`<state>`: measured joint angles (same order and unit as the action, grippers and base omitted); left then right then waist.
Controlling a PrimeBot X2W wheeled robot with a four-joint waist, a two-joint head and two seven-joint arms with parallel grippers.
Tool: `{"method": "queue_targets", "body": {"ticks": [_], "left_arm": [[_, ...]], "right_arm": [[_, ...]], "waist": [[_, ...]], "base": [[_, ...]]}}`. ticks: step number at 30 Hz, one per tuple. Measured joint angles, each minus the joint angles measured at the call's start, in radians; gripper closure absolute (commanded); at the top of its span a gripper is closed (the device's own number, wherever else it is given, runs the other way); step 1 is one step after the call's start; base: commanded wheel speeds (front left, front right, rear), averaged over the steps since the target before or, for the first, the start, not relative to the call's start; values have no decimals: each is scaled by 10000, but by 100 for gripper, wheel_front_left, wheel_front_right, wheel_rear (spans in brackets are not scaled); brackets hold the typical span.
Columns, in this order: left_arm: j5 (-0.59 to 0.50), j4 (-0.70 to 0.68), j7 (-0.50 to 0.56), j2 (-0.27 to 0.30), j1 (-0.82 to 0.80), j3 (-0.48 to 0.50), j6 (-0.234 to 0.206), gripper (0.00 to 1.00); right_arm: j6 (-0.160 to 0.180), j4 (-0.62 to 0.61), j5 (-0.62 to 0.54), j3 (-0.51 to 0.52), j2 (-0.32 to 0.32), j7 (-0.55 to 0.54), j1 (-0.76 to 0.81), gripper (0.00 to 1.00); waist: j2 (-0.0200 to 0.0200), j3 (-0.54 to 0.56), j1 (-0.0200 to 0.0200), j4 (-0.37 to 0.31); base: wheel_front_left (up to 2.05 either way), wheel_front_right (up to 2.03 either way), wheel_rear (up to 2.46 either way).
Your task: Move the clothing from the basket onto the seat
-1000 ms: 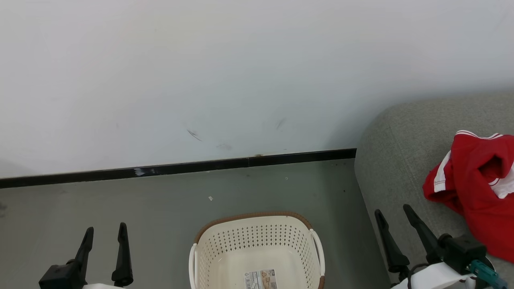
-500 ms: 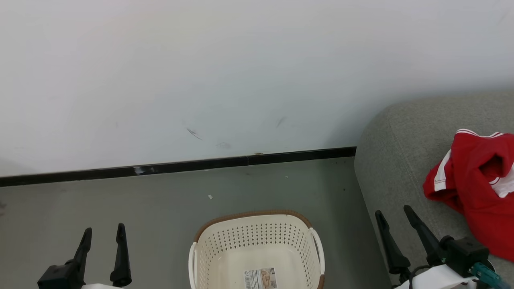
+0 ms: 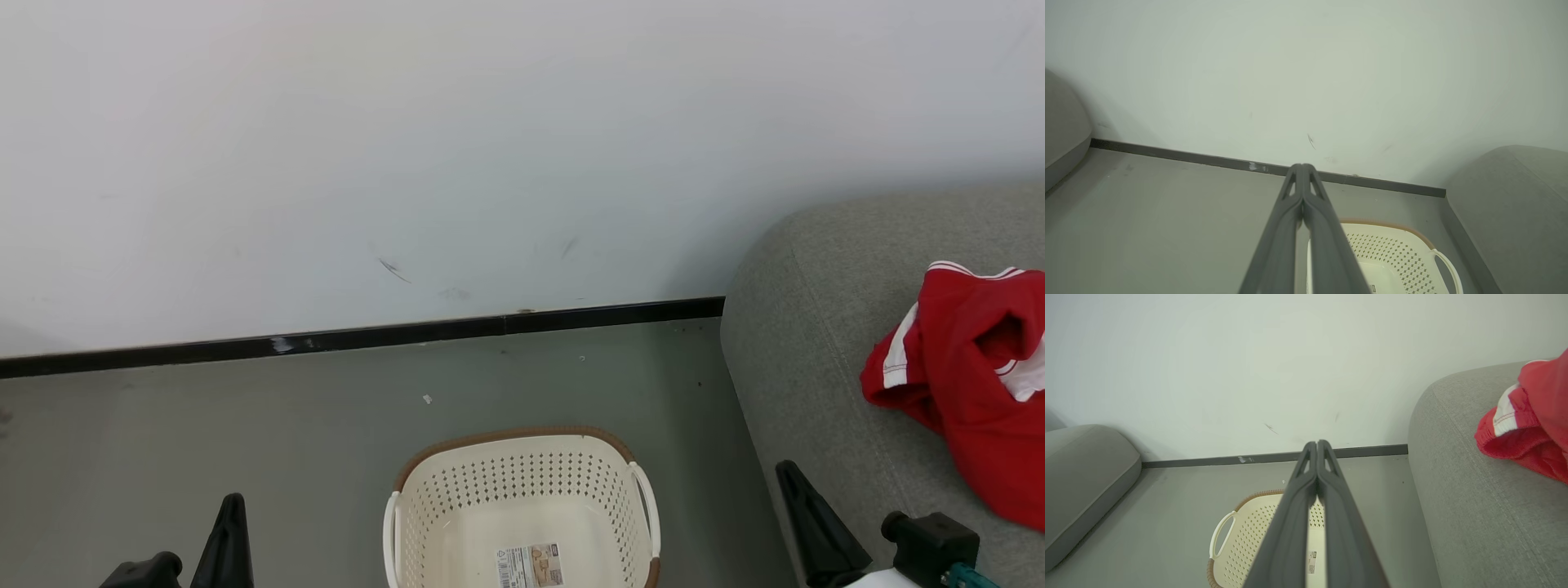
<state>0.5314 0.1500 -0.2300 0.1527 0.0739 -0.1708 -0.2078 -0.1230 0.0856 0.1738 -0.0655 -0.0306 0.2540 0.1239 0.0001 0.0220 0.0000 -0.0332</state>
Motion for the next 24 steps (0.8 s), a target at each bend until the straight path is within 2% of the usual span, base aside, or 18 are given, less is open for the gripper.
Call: {"method": "queue_targets", "body": {"ticks": [13,24], "left_arm": [[1632,0,449,-178,-14,301,345,100],[2815,4,867,-288,-53,606,658,100]], "right_arm": [[0,-209,2245,-10,4,-125,160,100],[0,-90,4034,207,-75,-491,111,100]], "waist": [[0,-41,5,57],[0,-21,70,110]], "base": [[0,0,0],[0,0,0]]}}
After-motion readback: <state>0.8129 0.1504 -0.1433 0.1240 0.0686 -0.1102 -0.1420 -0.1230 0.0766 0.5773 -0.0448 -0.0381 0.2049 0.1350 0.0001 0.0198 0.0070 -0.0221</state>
